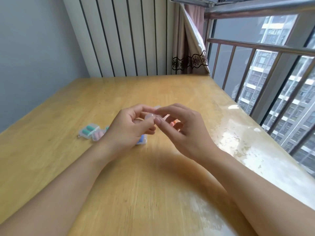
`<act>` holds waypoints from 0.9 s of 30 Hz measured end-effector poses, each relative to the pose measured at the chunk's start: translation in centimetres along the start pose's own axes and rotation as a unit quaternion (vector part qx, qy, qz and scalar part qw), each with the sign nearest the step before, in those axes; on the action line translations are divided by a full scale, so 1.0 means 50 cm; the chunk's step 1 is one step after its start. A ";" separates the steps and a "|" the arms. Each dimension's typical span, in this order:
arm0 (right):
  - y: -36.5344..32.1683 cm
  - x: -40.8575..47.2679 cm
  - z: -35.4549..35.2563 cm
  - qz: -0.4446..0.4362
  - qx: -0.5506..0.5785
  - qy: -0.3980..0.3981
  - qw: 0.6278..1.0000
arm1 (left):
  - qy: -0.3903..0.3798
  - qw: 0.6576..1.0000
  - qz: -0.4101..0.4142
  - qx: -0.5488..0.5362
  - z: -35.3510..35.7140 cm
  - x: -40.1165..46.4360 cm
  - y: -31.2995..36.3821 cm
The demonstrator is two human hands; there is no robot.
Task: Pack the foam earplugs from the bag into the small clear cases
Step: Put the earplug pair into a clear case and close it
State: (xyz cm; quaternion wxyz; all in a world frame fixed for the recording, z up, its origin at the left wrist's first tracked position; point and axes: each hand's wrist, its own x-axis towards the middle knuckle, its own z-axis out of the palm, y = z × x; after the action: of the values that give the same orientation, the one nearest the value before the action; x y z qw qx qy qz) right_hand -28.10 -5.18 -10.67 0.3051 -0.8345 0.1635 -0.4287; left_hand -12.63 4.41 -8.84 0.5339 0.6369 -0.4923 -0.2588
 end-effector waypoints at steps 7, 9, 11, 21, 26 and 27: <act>-0.001 0.000 0.002 0.118 0.191 -0.021 0.974 | 0.084 0.992 0.029 -0.092 0.022 -0.026 -0.023; -0.002 0.002 -0.003 0.154 0.234 -0.032 0.959 | 0.087 0.993 0.066 -0.050 0.026 -0.030 -0.024; -0.002 0.001 -0.009 0.182 0.261 -0.052 0.947 | 0.079 0.992 0.099 0.016 0.028 -0.034 -0.029; 0.002 -0.006 -0.008 0.134 0.141 -0.129 0.972 | -0.012 0.999 0.032 0.011 0.007 -0.036 -0.030; 0.000 -0.007 -0.006 0.106 0.076 -0.179 0.975 | -0.038 0.999 0.001 0.011 0.000 -0.037 -0.031; 0.002 -0.007 -0.006 0.100 0.063 -0.185 0.975 | -0.042 0.999 -0.002 0.009 -0.002 -0.038 -0.030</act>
State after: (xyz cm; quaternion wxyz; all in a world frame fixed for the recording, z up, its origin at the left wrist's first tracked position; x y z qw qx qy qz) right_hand -28.56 -5.18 -10.81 0.4235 -0.8580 0.1595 -0.2432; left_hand -12.75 6.06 -10.59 0.5064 0.6310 -0.5156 -0.2820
